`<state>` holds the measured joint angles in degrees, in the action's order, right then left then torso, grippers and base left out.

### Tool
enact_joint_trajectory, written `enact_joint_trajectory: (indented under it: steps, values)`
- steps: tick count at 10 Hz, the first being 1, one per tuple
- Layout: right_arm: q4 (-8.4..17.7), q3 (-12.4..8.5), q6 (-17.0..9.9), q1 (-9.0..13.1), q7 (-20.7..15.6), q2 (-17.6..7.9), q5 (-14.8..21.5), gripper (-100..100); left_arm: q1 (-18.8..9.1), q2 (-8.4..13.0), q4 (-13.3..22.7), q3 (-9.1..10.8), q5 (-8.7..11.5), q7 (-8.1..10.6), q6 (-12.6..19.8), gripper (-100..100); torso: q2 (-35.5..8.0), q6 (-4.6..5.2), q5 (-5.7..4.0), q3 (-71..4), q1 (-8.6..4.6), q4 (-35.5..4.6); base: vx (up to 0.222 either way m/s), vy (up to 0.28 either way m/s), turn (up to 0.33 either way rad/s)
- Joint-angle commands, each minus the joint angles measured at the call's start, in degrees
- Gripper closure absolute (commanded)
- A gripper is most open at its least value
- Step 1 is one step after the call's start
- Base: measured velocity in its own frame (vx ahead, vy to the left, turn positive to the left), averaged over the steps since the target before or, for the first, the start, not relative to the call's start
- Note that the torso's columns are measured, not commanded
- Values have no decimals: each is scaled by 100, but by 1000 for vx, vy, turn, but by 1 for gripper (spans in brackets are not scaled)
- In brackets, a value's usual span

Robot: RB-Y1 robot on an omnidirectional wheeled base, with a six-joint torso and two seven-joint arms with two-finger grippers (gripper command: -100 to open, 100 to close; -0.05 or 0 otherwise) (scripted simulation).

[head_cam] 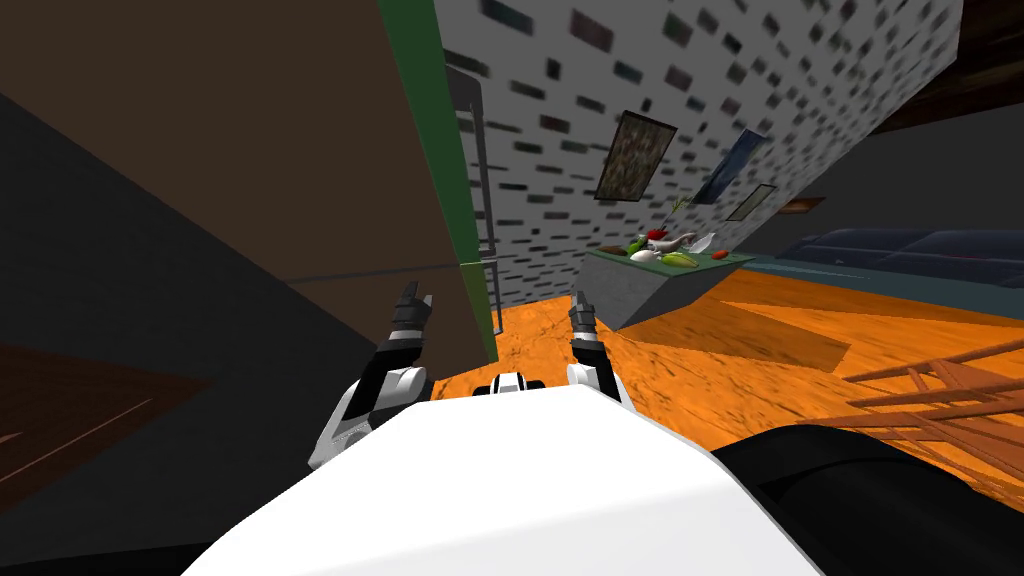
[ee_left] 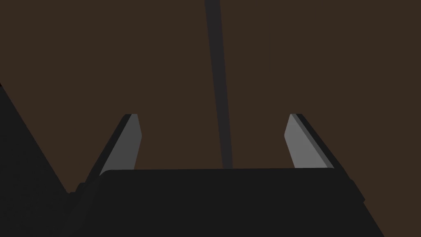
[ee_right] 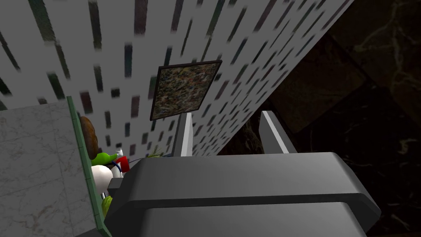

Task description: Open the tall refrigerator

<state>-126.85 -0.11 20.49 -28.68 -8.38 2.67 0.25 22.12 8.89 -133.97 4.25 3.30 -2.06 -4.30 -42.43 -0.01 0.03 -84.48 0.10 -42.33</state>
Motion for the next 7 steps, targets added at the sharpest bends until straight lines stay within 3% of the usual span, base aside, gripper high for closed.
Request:
enact_joint_trajectory:
  steps: [1,5,7]
  values:
    - [0,0,0,0,0,0,0,0,-219,34,-115,114,258,52,458,-100,10,0,-2,-6,-9,3,90,-120,251]
    - [0,0,0,-1,0,0,0,0,-391,71,-208,215,479,99,938,-100,22,0,-2,-14,-7,7,91,-93,120]
    - [0,0,0,0,0,0,0,0,-567,114,-284,318,708,147,1314,-100,3,0,-4,-2,-13,1,72,-123,187]
